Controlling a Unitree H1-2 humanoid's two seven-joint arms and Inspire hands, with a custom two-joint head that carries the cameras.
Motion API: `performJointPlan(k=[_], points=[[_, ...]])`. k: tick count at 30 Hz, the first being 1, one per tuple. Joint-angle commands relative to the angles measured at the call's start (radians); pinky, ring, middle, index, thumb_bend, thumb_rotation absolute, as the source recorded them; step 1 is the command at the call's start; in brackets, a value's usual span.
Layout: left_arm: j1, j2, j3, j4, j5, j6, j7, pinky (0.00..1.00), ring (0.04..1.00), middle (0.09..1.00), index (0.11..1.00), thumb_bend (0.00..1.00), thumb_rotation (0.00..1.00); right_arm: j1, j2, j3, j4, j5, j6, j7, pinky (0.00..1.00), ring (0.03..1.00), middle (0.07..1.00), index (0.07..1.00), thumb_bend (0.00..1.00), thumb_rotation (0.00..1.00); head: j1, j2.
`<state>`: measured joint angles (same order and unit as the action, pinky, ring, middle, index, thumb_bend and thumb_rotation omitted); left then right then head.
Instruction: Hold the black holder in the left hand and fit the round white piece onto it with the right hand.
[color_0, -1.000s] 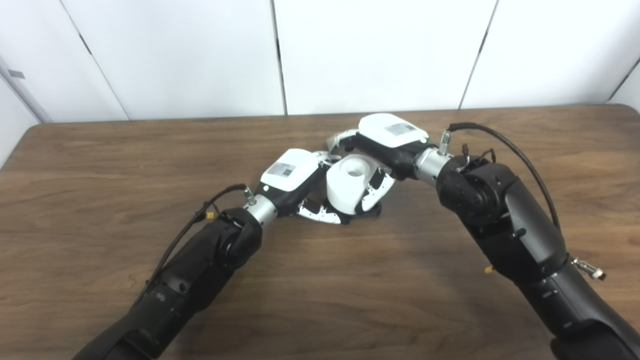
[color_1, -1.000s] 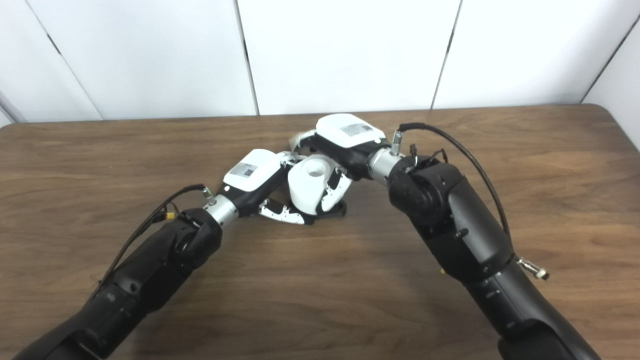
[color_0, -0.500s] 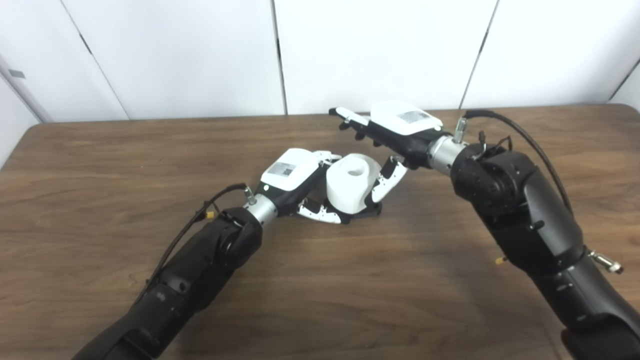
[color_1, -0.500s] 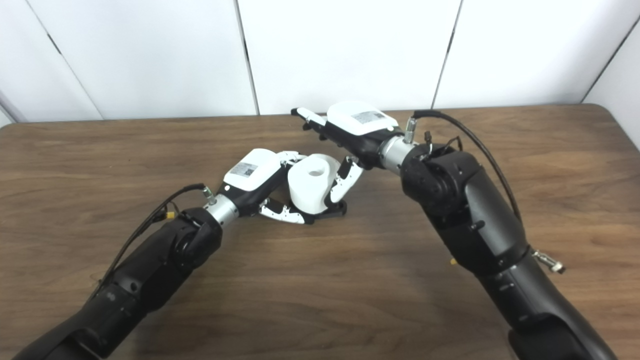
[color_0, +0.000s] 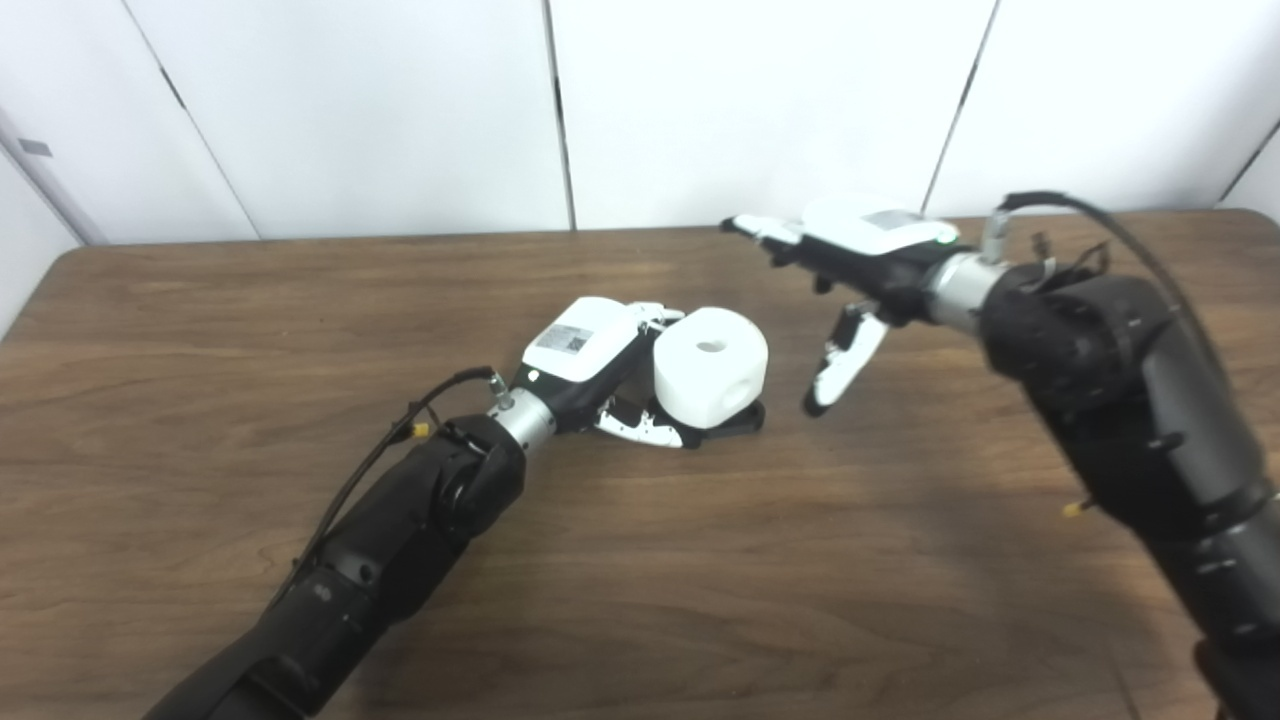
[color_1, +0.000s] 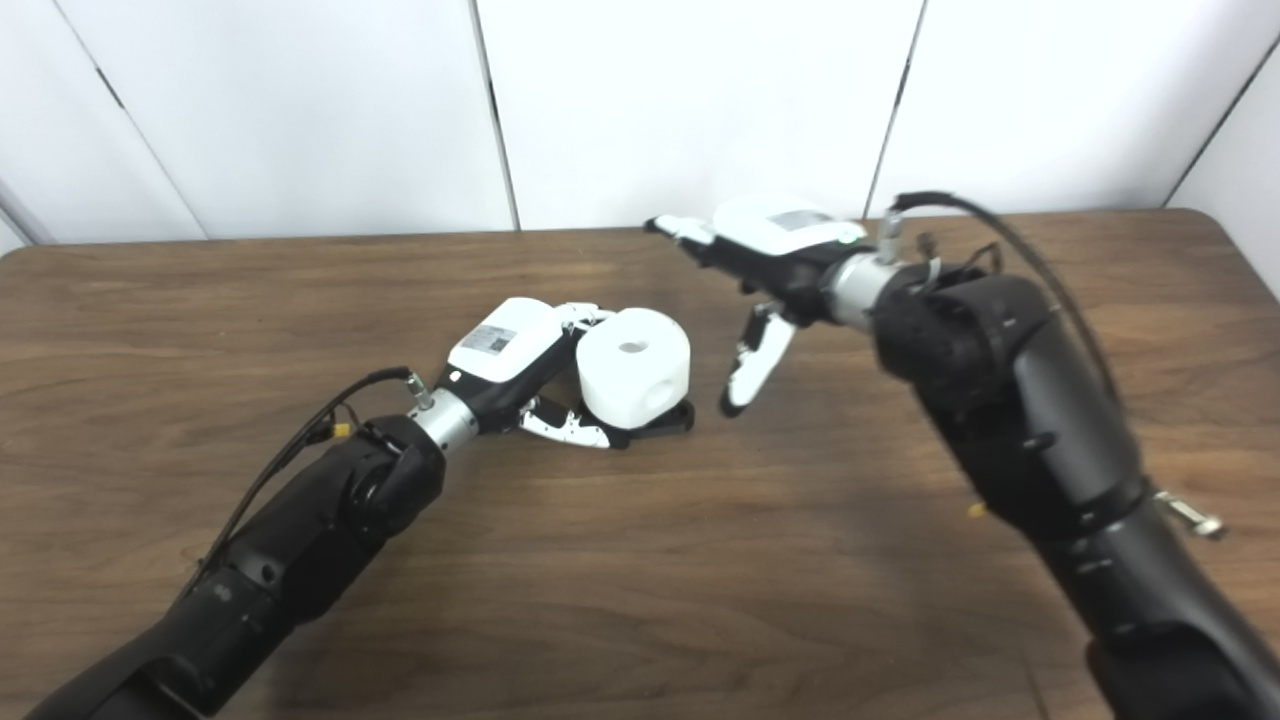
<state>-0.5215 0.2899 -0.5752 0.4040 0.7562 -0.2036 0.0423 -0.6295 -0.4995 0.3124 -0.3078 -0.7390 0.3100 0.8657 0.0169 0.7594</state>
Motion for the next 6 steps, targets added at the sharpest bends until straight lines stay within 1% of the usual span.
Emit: performJointPlan(k=[1, 3, 4, 6], points=[[0.046, 0.025, -0.030, 0.070, 0.023, 0.032, -0.098, 0.68, 0.870, 0.842, 0.479, 0.52, 0.07, -0.036, -0.036, -0.039, -0.056, 0.009, 0.011, -0.011, 0.65, 0.881, 0.973, 1.000, 1.00, 0.19, 0.000, 0.000], [0.045, 0.025, -0.029, 0.077, 0.023, 0.025, -0.092, 0.68, 0.870, 0.841, 0.479, 0.52, 0.07, -0.012, -0.044, -0.068, -0.071, 0.013, 0.018, -0.038, 0.64, 0.867, 0.954, 0.996, 0.98, 0.18, -0.006, -0.007], [0.045, 0.025, -0.029, 0.078, 0.023, 0.024, -0.090, 0.68, 0.870, 0.841, 0.479, 0.52, 0.07, 0.014, -0.036, -0.097, -0.074, 0.026, 0.004, -0.085, 0.64, 0.857, 0.943, 0.983, 0.96, 0.17, -0.006, -0.007], [0.044, 0.025, -0.029, 0.079, 0.024, 0.021, -0.088, 0.68, 0.874, 0.841, 0.479, 0.52, 0.07, 0.065, -0.013, -0.150, -0.066, 0.055, -0.037, -0.185, 0.61, 0.808, 0.887, 0.899, 0.91, 0.12, -0.008, -0.012]])
